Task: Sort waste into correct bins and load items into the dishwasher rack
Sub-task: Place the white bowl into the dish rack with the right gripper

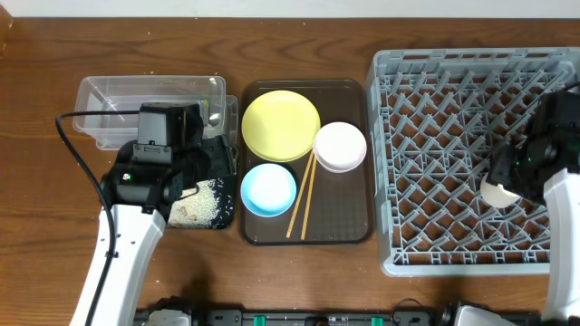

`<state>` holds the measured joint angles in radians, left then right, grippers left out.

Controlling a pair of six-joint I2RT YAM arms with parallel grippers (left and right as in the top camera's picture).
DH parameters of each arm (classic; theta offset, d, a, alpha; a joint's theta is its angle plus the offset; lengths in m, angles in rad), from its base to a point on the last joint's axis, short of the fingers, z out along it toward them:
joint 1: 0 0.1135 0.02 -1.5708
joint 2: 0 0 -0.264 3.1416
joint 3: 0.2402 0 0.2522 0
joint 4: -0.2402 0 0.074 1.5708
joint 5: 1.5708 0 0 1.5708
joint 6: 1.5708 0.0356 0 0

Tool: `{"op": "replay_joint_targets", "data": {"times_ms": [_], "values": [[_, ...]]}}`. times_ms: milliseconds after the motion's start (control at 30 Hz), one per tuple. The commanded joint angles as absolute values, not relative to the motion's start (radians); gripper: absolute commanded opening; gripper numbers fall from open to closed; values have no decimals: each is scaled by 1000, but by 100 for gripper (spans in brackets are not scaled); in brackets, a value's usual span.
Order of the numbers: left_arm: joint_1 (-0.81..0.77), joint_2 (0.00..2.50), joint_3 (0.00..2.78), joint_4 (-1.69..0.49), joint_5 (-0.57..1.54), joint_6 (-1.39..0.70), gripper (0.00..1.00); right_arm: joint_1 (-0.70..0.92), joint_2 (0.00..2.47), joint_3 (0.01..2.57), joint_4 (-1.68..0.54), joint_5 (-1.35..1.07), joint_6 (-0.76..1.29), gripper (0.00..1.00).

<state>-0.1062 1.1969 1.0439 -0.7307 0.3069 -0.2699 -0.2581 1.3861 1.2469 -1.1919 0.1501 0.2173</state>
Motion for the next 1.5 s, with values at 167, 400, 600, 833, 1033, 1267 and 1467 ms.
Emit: {"op": "replay_joint_targets", "data": {"times_ms": [167, 400, 600, 833, 1033, 1267, 1467], "values": [[-101, 1195, 1052, -733, 290, -255, 64, -272, 1478, 1240, -1187, 123, 239, 1], [-101, 1195, 1052, -733, 290, -255, 64, -272, 1549, 1240, -1185, 123, 239, 16], [-101, 1195, 1052, -736, 290, -255, 64, -272, 1554, 1240, -1163, 123, 239, 27], [-101, 1195, 1052, -740, 290, -255, 64, -272, 1532, 1246, -1183, 123, 239, 1], [-101, 1195, 1052, -740, 289, -255, 64, -272, 1443, 1259, -1142, 123, 238, 1], [-101, 1195, 1052, -740, 278, -255, 64, -272, 1429, 1256, -1125, 123, 227, 1], [-101, 1195, 1052, -740, 278, -255, 64, -272, 1485, 1234, -1109, 127, 223, 1]]}}
